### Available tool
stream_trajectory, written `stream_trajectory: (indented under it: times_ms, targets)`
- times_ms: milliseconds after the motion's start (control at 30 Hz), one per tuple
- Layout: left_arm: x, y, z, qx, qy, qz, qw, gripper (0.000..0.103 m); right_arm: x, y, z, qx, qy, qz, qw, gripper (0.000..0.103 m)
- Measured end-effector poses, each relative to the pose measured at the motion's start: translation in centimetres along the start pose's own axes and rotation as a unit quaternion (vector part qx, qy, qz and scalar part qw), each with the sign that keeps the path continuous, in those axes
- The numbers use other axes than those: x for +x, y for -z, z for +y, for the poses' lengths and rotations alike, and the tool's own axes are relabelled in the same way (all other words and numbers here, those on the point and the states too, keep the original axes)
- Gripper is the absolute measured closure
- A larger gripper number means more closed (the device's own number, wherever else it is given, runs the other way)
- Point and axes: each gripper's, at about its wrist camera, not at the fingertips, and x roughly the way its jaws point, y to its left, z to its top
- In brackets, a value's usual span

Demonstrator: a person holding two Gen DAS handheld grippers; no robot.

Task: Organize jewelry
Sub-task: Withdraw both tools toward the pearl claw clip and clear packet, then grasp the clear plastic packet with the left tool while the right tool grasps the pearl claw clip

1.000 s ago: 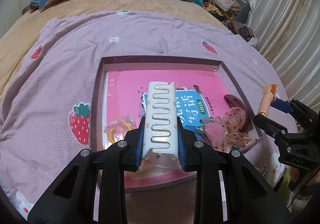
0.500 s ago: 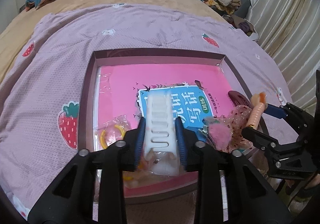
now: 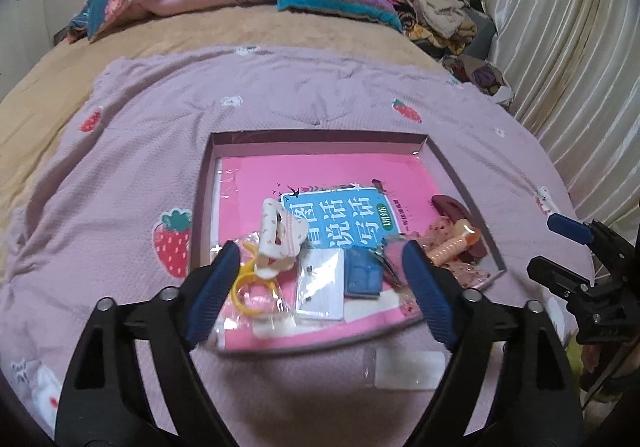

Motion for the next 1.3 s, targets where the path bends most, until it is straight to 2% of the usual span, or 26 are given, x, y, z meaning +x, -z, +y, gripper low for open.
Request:
stream_trajectory:
  times_ms: [100,533,867,1067,1200,1267,1300]
  targets:
    - [-1.1,0.8,-0.4,0.004,-0.007,-0.006,1.0000,0.017,-1.3,0.9,-0.1,-0.002,0.004,-0.003,1.000,0.008]
    - [-2.5,5.0,-2.6,0.021,-0.004,0.010,0.9997,0.012,-3.2,5.4,0.5,-0.014,0.004,0.002,1.000,0.008]
    - [-1.3,8.6,-4.7,0.036,0.004,0.047,0.9983,0.012,-0.9,8.7,0.5,-0.045,0.015,0.034,0.998,0.008]
    - [0.0,10.1,-5.4,0.034,0.014,0.073,0.9967,0.012,2.0,10.2,0.4,-0.065,0.015,0.067,0.996,0.009]
    - [0.7,10.6,-5.7,0.036,0.017,0.087,0.9954,0.012,3.7,10.5,1.0,-0.088,0.008,0.078,0.993,0.018]
    - [1.1,10.7,-5.8,0.033,0.017,0.094,0.9948,0.012,4.4,10.5,1.4,-0.098,0.004,0.079,0.992,0.025]
    - [1.4,10.7,-5.8,0.031,0.020,0.098,0.9945,0.012,4.6,10.5,1.5,-0.100,0.000,0.081,0.992,0.031]
